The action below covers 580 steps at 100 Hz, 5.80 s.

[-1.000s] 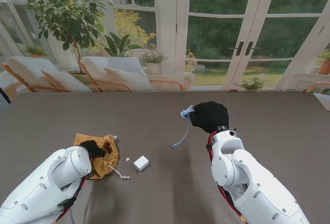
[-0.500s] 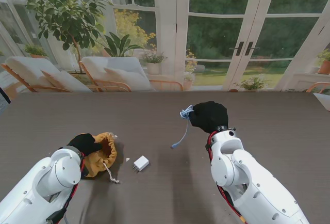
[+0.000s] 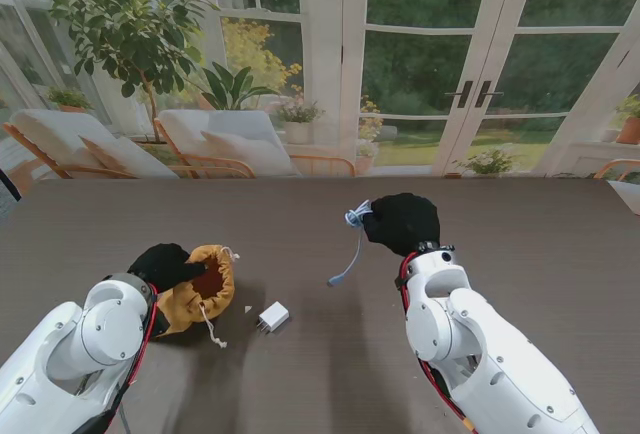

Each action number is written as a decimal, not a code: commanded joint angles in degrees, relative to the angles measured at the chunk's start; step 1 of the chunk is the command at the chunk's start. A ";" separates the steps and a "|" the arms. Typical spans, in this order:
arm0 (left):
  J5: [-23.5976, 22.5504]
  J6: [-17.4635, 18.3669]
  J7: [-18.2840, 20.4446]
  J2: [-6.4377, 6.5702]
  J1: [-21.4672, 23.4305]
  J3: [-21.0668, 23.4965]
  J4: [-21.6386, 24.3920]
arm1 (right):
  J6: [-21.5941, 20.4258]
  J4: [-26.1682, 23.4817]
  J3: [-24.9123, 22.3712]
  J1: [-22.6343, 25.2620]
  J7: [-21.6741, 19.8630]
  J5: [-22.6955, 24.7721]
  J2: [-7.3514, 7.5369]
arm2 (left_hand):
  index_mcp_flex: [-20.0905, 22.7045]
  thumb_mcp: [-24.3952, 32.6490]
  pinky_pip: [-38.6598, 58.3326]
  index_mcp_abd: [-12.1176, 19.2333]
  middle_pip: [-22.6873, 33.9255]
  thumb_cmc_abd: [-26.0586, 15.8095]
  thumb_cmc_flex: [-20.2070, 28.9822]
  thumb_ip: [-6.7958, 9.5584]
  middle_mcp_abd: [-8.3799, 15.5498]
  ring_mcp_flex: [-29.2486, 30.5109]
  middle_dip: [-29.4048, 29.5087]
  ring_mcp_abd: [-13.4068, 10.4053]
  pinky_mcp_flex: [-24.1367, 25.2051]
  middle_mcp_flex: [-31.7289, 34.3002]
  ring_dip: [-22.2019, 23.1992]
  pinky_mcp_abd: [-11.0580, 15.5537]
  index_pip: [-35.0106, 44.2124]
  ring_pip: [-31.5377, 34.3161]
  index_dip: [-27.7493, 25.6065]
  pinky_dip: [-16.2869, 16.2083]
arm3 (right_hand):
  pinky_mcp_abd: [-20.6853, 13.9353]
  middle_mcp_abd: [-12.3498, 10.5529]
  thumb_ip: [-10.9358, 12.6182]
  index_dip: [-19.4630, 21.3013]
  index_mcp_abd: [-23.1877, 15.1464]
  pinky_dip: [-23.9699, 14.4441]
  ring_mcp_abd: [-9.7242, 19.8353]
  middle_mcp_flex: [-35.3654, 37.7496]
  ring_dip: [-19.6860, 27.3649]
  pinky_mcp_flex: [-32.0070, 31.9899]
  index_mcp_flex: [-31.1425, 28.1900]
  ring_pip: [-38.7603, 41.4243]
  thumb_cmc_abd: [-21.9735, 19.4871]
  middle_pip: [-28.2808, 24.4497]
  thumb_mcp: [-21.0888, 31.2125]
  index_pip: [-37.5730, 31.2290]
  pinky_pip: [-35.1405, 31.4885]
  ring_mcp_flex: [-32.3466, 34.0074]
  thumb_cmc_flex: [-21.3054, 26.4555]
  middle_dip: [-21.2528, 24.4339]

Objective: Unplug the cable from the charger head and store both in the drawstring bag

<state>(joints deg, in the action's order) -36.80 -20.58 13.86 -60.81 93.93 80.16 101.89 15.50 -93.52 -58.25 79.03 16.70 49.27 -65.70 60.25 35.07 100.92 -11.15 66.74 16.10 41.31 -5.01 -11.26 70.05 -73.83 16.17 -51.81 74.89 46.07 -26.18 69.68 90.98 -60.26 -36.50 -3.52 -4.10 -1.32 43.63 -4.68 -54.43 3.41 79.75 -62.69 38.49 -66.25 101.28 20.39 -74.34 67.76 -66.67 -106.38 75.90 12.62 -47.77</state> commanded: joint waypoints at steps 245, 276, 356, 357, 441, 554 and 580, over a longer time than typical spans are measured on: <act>17.38 0.09 6.28 -1.09 -22.60 -19.09 -4.01 | 9.13 -11.22 7.04 -6.07 -0.46 3.90 -1.85 | 2.40 1.41 13.93 -4.69 6.98 -0.77 0.33 3.04 7.23 2.83 2.88 -12.45 -7.51 2.26 -1.71 4.55 2.56 8.08 -1.44 5.79 | -9.42 6.44 1.82 2.58 6.76 -0.74 11.49 3.42 -0.15 32.40 -1.74 0.96 -3.17 -5.59 -0.78 -3.87 -13.60 -0.07 1.27 -1.40; 20.18 -0.10 6.76 -1.25 -23.14 -19.31 -3.81 | 7.41 -9.28 7.96 -6.06 0.53 4.62 -1.75 | 2.19 1.01 13.84 -4.83 6.89 -1.10 0.76 3.04 7.20 2.84 2.85 -12.38 -7.59 2.27 -1.72 4.12 2.56 8.03 -1.49 5.64 | -9.44 6.06 1.85 2.64 6.45 -0.56 11.67 3.42 -0.09 32.38 -1.49 0.91 -3.39 -5.42 -0.94 -4.08 -13.60 -0.06 1.07 -1.41; 23.11 -0.62 6.97 -1.41 -23.04 -18.27 -3.32 | 0.14 -5.88 7.26 -2.00 2.26 3.79 -1.02 | 1.54 -0.36 13.71 -5.08 6.60 -1.74 1.61 3.08 6.97 2.83 2.78 -12.01 -7.70 2.27 -1.78 3.67 2.71 7.86 -1.72 5.36 | -9.57 5.69 2.24 2.36 5.73 -0.18 11.86 3.43 -0.10 32.33 -1.50 0.90 -3.47 -5.51 -0.67 -4.39 -13.60 -0.06 0.28 -1.63; 23.11 -0.62 6.95 -1.41 -23.03 -18.26 -3.31 | 0.07 -5.85 7.26 -1.97 2.26 3.80 -1.02 | 1.54 -0.36 13.71 -5.08 6.60 -1.74 1.61 3.08 6.97 2.83 2.78 -12.01 -7.70 2.27 -1.78 3.67 2.71 7.86 -1.72 5.36 | -9.57 5.69 2.25 2.36 5.73 -0.17 11.85 3.43 -0.10 32.33 -1.50 0.90 -3.46 -5.51 -0.66 -4.39 -13.60 -0.06 0.29 -1.63; 24.44 0.68 7.53 -1.33 -22.90 -17.88 -2.47 | -4.94 -5.62 8.37 -1.35 -2.96 4.68 0.45 | 0.95 -1.50 13.44 -5.23 6.26 -2.32 2.17 3.19 6.66 2.84 2.44 -12.03 -7.27 2.23 -1.77 3.93 2.74 7.90 -1.79 5.26 | -10.42 5.13 2.11 2.28 4.84 0.42 12.40 3.41 -0.19 32.34 -1.15 0.78 -4.01 -5.37 -1.23 -4.22 -13.60 -0.04 -0.33 -1.66; 25.36 2.89 8.46 -1.00 -21.06 -16.78 -0.88 | -3.92 -7.52 7.22 -2.96 -10.89 9.44 2.16 | 0.61 -2.32 12.09 -5.95 4.27 -2.46 3.12 2.86 5.18 2.81 0.59 -10.44 -5.72 2.18 -1.55 3.65 2.00 7.13 -1.60 4.45 | -12.86 -0.20 -1.99 -12.64 3.61 4.82 17.49 3.12 2.79 31.86 18.75 -1.40 11.78 9.47 -7.28 4.04 -11.47 0.24 -0.03 0.60; 26.96 2.38 8.53 -1.09 -20.62 -16.47 -0.61 | -4.40 -7.85 7.09 -3.01 -11.39 10.84 2.42 | 0.47 -2.29 12.03 -6.15 4.08 -2.42 3.21 2.85 5.05 2.79 0.31 -9.91 -5.73 2.18 -1.49 3.65 1.82 7.01 -1.62 4.30 | -12.59 -0.76 -0.53 -7.42 4.08 5.90 18.70 2.62 5.54 31.54 23.80 -2.53 14.33 20.80 -10.46 8.56 -9.59 0.26 -1.94 -0.67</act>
<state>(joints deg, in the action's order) -10.45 -17.98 21.35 -61.58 73.08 63.52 100.81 11.54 -100.79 -51.19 75.98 6.24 59.58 -63.31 60.33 32.77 102.95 -9.77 69.72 16.10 42.53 -3.80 -9.67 70.45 -72.29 13.96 -56.18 74.89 44.77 -23.35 71.31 93.31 -61.30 -31.40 -8.94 -8.75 -1.66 35.21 -1.18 -50.10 8.59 79.69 -57.71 38.51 -45.31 98.04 32.13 -55.57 60.26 -58.71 -106.43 75.90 12.67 -47.65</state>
